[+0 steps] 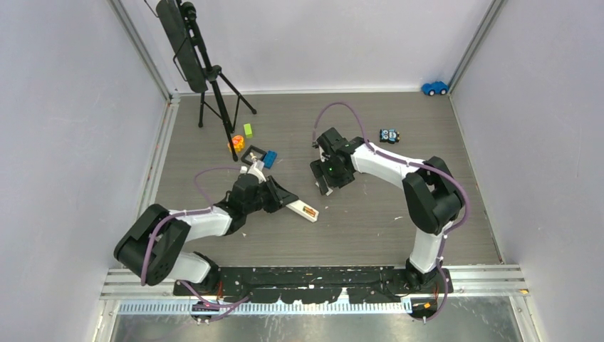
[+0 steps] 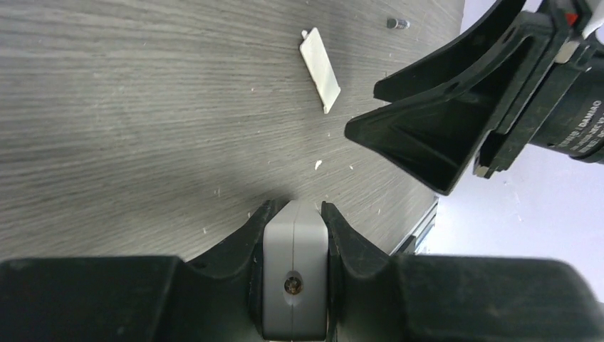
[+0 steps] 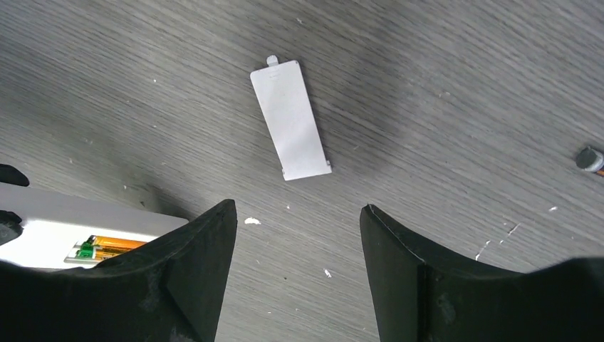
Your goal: Load the batteries into the remote control
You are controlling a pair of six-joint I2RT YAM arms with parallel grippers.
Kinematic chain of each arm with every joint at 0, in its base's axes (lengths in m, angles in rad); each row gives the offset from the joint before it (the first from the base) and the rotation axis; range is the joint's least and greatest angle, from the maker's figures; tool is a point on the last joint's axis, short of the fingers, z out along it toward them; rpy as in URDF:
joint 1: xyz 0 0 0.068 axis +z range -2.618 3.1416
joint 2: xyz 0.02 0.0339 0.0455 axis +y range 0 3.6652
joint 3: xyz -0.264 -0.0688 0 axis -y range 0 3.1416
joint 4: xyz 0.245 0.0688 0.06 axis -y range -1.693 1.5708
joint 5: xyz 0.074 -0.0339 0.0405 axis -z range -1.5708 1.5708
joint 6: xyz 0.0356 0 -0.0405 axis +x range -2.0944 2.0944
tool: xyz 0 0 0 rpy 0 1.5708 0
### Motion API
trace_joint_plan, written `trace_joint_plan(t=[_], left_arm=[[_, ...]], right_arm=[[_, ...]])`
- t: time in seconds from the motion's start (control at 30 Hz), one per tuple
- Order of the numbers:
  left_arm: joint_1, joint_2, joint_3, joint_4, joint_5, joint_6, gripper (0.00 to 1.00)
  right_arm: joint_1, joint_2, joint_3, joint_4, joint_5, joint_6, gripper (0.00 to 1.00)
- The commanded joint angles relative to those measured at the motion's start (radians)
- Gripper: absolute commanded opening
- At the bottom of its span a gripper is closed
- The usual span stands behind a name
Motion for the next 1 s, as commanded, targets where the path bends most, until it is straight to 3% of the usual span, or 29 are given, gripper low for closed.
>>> trace_joint_plan(t=[0.0, 0.13, 0.4, 0.57, 0.77, 0.97], left_arm=[[-0.01, 0.062, 0.025, 0.051, -0.077, 0.0, 0.15], [-0.012, 0.072, 0.01, 0.03, -0.096, -0.015, 0.36], [-0.012, -0.044, -0.004, -0.167, -0.167, 0.021, 0.65], [-0.011, -0.129, 0.019, -0.34, -0.191, 0.063, 0.72], [-0.011, -0.239, 0.046, -0.565, -0.243, 0.103, 0.73], [-0.012, -0.352, 0.072, -0.689, -0.277, 0.131, 0.72]], right_arm=[[0.01, 0.039, 0.069, -0.023, -0.002, -0.071, 0.68], [0.011, 0.094, 0.097, -0.038, 0.019, -0.091, 0.68], [0.011, 0.129, 0.118, -0.072, -0.061, -0.164, 0.68], [0.011, 0.155, 0.133, -0.083, -0.046, -0.179, 0.67], [0.016, 0.202, 0.143, -0.076, -0.012, -0.205, 0.61], [0.03, 0.215, 0.146, -0.047, 0.03, -0.209, 0.58]])
